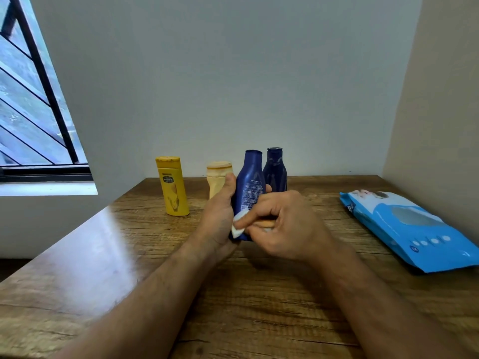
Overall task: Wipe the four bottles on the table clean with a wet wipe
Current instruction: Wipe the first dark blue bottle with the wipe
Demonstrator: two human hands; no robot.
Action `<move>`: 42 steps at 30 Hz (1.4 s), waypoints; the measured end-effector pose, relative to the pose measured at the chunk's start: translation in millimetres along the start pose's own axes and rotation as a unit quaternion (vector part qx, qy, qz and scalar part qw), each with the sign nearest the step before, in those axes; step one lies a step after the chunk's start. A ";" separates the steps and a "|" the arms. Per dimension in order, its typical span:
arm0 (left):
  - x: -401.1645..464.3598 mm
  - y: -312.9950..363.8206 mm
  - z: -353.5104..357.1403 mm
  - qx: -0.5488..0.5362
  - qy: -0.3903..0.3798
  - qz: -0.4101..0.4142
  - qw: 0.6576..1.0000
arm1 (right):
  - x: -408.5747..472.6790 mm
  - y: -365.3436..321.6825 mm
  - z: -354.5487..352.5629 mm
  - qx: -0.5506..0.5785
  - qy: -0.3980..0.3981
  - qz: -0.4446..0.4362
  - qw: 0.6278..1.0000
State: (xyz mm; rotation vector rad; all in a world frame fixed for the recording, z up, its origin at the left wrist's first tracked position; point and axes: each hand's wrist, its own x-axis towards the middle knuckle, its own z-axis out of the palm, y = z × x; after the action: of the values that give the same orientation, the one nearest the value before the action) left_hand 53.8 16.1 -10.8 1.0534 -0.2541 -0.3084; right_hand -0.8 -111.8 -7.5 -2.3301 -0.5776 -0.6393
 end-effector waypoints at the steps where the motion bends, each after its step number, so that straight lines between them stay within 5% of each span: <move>1: 0.0 0.0 0.1 0.009 -0.003 0.000 1.000 | 0.5 0.6 0.3 -0.017 0.010 -0.002 1.000; 8: -0.4 -8.2 3.4 0.089 -0.038 0.044 0.994 | 6.3 4.6 -5.3 -0.029 0.267 0.036 0.963; 11: -0.2 -5.8 1.1 0.087 -0.026 0.053 0.994 | 3.6 4.2 -5.3 -0.042 0.227 0.032 0.973; 16: 4.2 0.5 -3.8 0.070 0.003 0.080 0.994 | 1.2 4.6 -0.1 -0.025 0.028 0.005 0.999; 23: 0.2 -6.1 1.8 0.156 -0.047 0.063 0.985 | 6.0 6.1 -7.1 -0.026 0.266 0.038 0.963; 26: -0.4 -5.2 1.7 0.155 -0.040 0.070 0.985 | 5.9 6.3 -7.2 0.006 0.268 0.048 0.962; 33: 3.4 5.9 -6.5 0.098 0.005 0.092 0.991 | 0.9 4.1 -1.2 -0.011 0.055 0.012 0.998; 39: -1.4 -2.6 0.2 0.162 -0.046 0.073 0.983 | 5.5 6.8 -6.2 0.010 0.266 0.038 0.963; 42: -1.7 -5.0 0.2 0.159 -0.057 0.067 0.983 | 6.4 6.2 -7.4 0.050 0.283 0.057 0.956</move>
State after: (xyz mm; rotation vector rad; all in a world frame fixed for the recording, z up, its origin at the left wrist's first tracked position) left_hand 51.5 14.2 -15.2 1.3285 -0.4879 -0.2095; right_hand 5.5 -119.6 -1.7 -1.9382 -0.2022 -1.1347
